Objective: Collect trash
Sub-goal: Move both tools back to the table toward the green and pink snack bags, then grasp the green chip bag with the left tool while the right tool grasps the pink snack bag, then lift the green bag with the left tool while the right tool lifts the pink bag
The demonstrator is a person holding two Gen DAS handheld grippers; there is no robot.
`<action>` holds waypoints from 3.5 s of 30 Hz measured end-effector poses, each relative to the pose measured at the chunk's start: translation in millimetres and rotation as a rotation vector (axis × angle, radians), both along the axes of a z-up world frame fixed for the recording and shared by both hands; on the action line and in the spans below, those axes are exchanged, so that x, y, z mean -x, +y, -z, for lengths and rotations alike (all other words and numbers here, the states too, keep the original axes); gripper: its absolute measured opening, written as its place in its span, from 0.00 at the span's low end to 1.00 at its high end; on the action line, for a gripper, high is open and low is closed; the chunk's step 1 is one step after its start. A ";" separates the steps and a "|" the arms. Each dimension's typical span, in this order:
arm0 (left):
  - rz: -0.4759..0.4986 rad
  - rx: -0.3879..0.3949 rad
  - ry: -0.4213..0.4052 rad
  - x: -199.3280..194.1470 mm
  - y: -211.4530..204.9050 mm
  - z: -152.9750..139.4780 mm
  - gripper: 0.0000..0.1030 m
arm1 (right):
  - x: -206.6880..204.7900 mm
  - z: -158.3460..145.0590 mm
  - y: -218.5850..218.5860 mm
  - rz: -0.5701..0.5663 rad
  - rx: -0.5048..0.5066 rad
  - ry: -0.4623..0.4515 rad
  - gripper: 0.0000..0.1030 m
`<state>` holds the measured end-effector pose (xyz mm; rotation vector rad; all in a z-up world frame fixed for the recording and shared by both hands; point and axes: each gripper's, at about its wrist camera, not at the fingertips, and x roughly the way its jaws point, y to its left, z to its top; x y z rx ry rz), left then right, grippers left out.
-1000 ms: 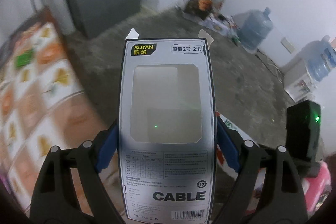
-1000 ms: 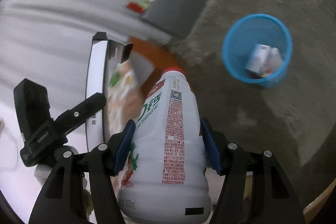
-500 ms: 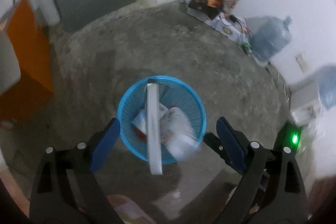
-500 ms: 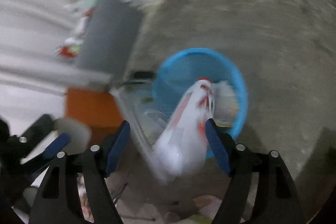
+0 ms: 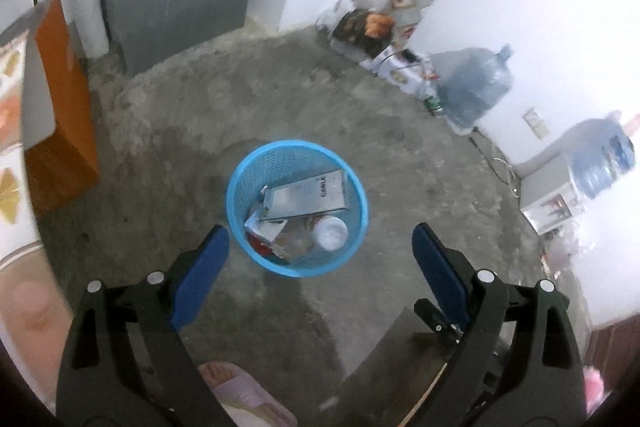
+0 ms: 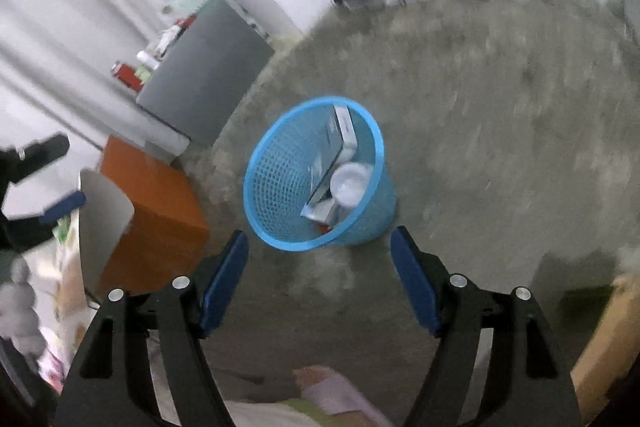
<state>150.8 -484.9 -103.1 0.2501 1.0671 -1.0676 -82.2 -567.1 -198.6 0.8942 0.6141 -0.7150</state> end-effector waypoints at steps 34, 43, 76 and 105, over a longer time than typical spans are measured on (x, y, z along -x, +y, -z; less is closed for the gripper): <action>-0.708 0.354 -0.404 88.3 520.3 -159.7 0.86 | -64.8 -228.3 261.2 -0.580 0.391 -0.357 0.94; -0.990 0.302 -0.409 98.1 631.1 -135.2 0.86 | -122.1 -196.2 287.4 -0.794 0.018 -0.378 0.94; -0.684 -0.372 -0.574 -15.8 589.5 -21.4 0.39 | -343.2 -86.7 471.9 -1.206 -0.527 0.022 0.65; -0.664 -0.284 -0.689 9.3 571.0 -46.0 0.02 | -324.8 -76.2 434.4 -1.080 -0.573 -0.042 0.11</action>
